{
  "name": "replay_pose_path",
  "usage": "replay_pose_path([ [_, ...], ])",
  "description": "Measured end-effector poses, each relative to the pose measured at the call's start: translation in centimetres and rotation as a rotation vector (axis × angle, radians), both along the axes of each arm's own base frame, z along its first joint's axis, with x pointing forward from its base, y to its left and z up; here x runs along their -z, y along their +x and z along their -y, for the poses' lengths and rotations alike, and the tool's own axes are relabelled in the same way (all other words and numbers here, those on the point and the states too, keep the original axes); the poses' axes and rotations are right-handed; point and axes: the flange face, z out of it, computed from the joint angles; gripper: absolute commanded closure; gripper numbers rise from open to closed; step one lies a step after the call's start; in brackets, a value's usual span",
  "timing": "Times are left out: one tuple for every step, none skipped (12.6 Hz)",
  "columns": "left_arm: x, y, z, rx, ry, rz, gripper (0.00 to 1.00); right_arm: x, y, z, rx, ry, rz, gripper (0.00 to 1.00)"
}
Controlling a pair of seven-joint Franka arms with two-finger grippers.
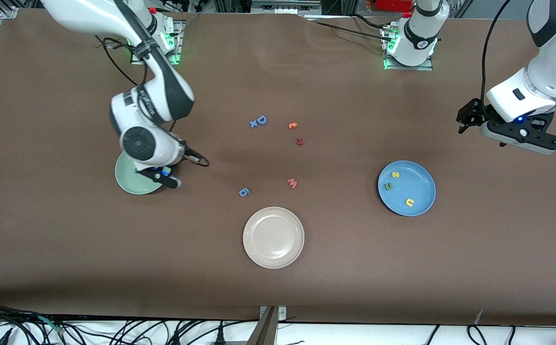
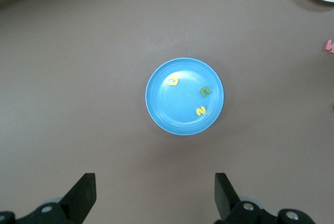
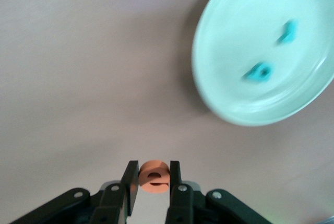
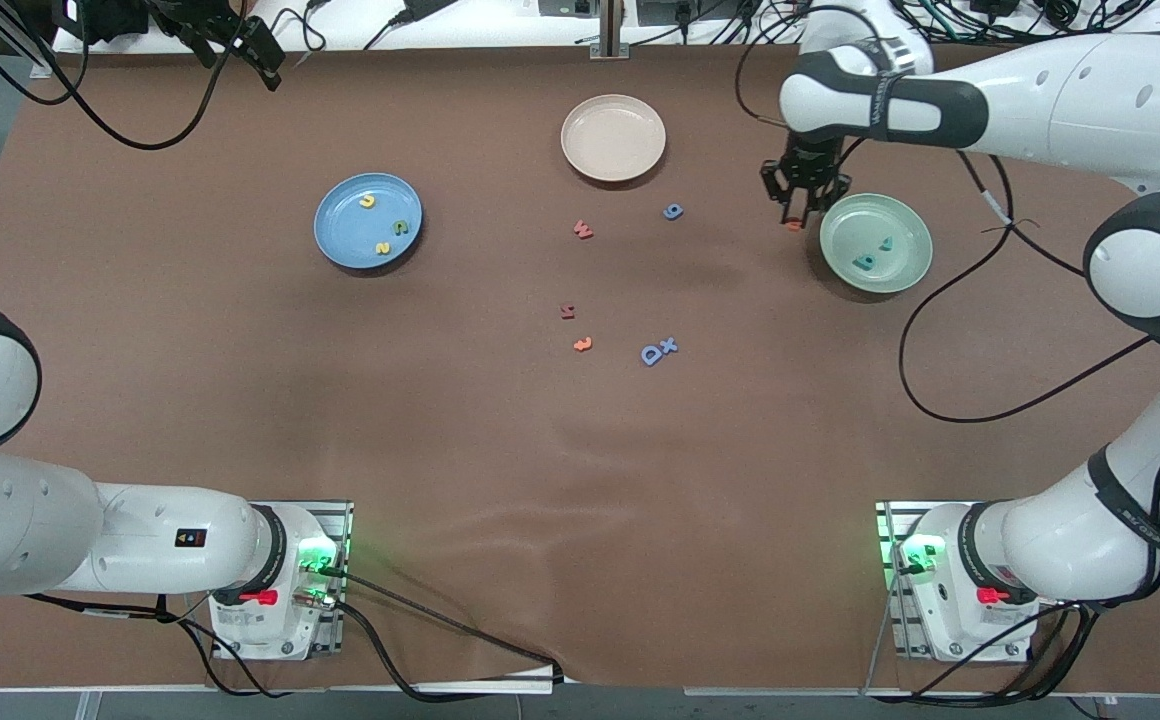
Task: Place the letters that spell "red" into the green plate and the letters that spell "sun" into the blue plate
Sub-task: 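Place the orange e on the green plate with the right gripper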
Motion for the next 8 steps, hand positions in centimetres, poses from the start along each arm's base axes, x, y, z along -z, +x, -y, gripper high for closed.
replay_pose_path([
  [0.0, -0.1, 0.0, 0.000, 0.000, 0.001, 0.00, 0.6, 0.5, 2.5, -0.037, 0.004, -0.013, 0.80],
  [0.0, -0.1, 0.0, 0.000, 0.000, -0.001, 0.00, 1.3, 0.9, 4.9, -0.070, 0.008, -0.028, 0.80],
  [0.1, -0.1, 0.0, 0.000, 0.000, -0.002, 0.00, 1.9, 1.0, 7.1, -0.098, 0.012, -0.043, 0.80],
  [0.2, -0.1, 0.0, 0.000, 0.001, -0.004, 0.00, 2.5, 1.0, 9.2, -0.125, 0.017, -0.058, 0.80],
  [0.2, -0.1, 0.0, 0.000, 0.001, -0.005, 0.00, 3.0, 0.9, 10.8, -0.148, 0.023, -0.073, 0.79],
  [0.2, -0.1, 0.0, 0.000, 0.001, -0.005, 0.00, 3.6, 0.6, 11.8, -0.161, 0.026, -0.089, 0.79],
  [0.2, -0.1, 0.0, 0.000, 0.001, -0.005, 0.00, 4.3, 0.2, 12.2, -0.165, 0.026, -0.105, 0.79],
  [0.2, -0.1, 0.0, 0.000, 0.001, -0.004, 0.00, 4.9, -0.3, 12.5, -0.167, 0.025, -0.121, 0.79],
])
